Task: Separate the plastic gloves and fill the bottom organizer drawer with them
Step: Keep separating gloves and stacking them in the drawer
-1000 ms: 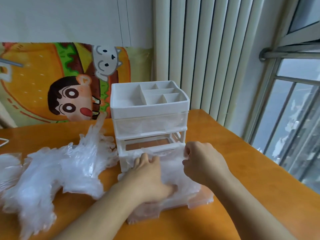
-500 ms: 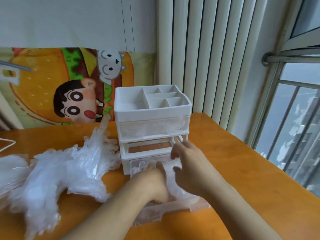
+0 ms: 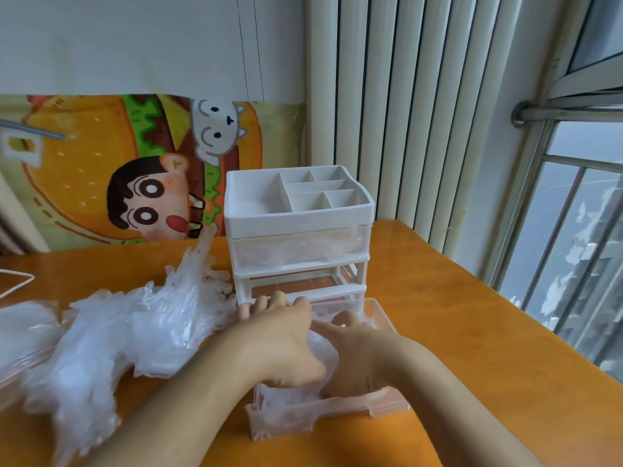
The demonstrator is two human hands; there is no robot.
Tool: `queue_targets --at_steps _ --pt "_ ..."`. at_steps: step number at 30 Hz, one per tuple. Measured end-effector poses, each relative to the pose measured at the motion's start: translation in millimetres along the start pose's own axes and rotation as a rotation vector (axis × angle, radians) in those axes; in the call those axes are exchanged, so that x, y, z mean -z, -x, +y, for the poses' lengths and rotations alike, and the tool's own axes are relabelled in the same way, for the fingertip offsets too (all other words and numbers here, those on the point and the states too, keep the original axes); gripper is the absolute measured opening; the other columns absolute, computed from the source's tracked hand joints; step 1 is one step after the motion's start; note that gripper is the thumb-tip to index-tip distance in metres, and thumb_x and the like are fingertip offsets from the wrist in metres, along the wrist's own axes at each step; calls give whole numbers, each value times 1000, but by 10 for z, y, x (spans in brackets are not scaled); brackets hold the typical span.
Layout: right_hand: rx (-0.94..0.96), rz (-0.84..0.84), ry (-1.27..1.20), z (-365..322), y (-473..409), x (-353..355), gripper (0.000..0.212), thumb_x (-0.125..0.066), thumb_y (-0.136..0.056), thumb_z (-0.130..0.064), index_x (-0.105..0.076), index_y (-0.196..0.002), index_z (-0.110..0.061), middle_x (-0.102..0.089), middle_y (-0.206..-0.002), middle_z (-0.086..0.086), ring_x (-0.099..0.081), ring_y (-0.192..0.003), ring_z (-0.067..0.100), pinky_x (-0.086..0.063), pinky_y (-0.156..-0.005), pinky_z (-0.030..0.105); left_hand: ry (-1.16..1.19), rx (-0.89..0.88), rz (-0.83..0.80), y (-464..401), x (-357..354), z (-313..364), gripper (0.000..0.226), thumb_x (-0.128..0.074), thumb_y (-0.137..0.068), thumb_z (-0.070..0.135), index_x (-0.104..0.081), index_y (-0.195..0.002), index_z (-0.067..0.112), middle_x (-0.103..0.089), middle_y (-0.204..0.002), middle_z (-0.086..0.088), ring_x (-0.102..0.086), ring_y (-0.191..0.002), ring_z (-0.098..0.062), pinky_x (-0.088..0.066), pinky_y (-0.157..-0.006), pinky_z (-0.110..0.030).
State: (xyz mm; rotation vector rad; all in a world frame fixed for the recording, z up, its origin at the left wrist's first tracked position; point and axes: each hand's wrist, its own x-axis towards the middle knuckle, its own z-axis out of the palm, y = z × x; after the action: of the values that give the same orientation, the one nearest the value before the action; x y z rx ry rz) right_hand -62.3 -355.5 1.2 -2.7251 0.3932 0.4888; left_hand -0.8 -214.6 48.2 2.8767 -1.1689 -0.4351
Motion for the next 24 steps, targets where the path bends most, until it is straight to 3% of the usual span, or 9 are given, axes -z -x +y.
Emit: queue_targets --at_steps 3,6,10,14,17,19,21,24 --pt "23 -1 47 -20 -47 -35 90 -74 -87 -41 -21 -159 -49 -18 -159 -8 -24 -150 34 -42 -114 54 137 -23 136 -25 -102 121 45 -49 -95 24 -43 -140 28 -32 -141 3 -28 -135 -22 -31 -112 -35" --pt "45 0 62 -9 -51 -45 77 -73 -88 -50 -34 -155 -45 -20 -160 -6 -25 -150 33 -39 -118 55 299 35 54 -176 -300 184 52 -45 -96 12 -35 -146 15 -27 -145 -4 -27 -139 -25 -39 -110 -37" --pt "-12 27 -21 15 -23 -47 92 -75 -84 -51 -20 -157 -58 -21 -161 -8 -31 -147 29 -43 -114 52 335 231 8 -366 -451 203 71 -54 -99 23 -16 -156 2 -21 -157 -16 -23 -148 -33 -35 -118 -41" --pt "-71 71 -76 65 -4 -73 98 -76 -84 -43 -19 -163 -46 -17 -167 -12 -42 -144 25 -50 -107 38 430 274 30 -393 -541 273 76 -55 -100 31 -11 -155 4 -17 -160 -14 -21 -148 -29 -31 -120 -39" --pt "-80 111 -163 80 72 -50 97 -80 -83 -42 -26 -164 -39 -22 -166 -14 -43 -143 19 -45 -107 31 469 255 22 -379 -505 252 79 -53 -100 25 -5 -159 4 -8 -167 -15 -13 -154 -32 -27 -124 -42" --pt "-37 185 -261 79 147 -26 76 -78 -86 -34 -45 -154 -37 -39 -151 -17 -46 -135 14 -44 -100 27 455 214 -3 -280 -410 207 81 -51 -99 17 -3 -163 8 -3 -170 -12 -9 -156 -35 -26 -125 -48" --pt "50 311 -334 71 203 -18 52 -69 -89 -21 -61 -135 -44 -51 -132 -24 -48 -126 6 -47 -94 22 450 97 60 -107 -266 139 73 -51 -97 12 -18 -162 15 -15 -167 -5 -20 -153 -36 -32 -121 -51" --pt "88 578 -352 26 179 -65 48 -61 -84 -5 -71 -110 -44 -68 -118 -22 -62 -98 -7 -51 -78 12 469 -87 408 259 -114 -107 52 -55 -90 -2 -53 -136 23 -40 -136 11 -47 -122 -19 -52 -99 -38"
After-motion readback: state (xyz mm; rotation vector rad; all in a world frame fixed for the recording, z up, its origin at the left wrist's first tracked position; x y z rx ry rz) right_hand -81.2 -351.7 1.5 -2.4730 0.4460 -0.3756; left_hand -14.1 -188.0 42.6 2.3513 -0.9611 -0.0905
